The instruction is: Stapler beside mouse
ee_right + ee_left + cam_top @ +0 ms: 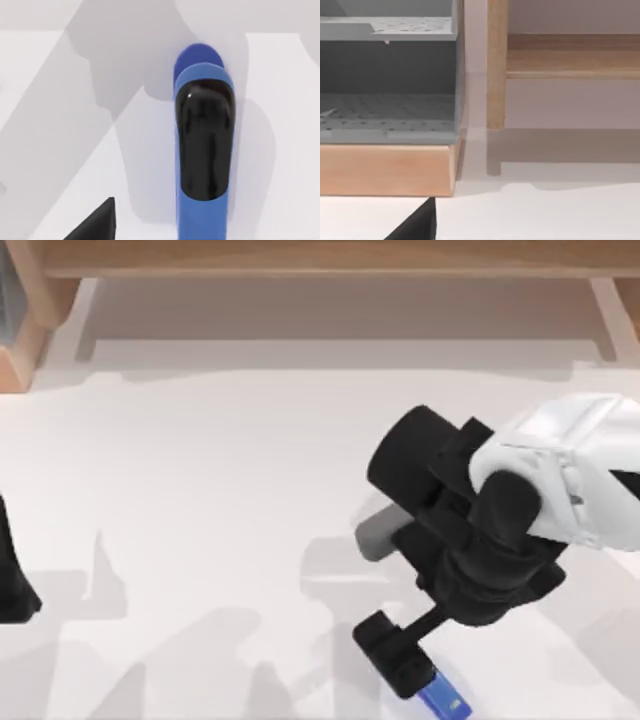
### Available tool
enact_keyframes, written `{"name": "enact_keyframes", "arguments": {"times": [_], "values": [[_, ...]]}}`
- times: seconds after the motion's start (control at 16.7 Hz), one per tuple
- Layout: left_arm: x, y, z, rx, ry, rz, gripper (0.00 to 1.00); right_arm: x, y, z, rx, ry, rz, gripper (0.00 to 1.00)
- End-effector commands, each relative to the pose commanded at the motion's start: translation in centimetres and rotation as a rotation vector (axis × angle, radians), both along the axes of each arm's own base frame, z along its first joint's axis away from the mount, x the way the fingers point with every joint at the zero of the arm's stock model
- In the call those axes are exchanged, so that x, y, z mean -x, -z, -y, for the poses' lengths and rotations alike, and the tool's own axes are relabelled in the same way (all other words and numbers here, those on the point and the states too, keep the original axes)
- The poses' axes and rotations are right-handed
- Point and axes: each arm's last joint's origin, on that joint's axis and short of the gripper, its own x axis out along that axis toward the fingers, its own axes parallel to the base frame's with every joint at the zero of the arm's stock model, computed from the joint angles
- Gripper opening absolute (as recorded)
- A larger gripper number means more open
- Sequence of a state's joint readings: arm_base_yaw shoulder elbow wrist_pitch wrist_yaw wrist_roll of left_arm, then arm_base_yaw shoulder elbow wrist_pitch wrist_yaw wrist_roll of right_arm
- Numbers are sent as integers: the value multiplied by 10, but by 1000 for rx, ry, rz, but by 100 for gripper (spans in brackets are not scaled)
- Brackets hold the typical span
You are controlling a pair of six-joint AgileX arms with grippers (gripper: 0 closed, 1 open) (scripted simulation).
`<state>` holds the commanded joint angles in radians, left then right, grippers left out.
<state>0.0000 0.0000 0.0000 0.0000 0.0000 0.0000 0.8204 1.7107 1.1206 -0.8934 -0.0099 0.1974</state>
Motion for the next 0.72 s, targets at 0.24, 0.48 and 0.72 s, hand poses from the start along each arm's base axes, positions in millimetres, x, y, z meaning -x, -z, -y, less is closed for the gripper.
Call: {"name": "enact_keyframes", "arguments": {"times": [0.24,0.48,0.72], "values": [[0,0,0,0,0,0,100,4,12,-20,69,-47,-52,100],[0,0,0,0,0,0,100,4,12,-18,67,-43,-52,100],[0,0,0,0,0,0,100,4,32,-19,69,-46,-52,100]]}}
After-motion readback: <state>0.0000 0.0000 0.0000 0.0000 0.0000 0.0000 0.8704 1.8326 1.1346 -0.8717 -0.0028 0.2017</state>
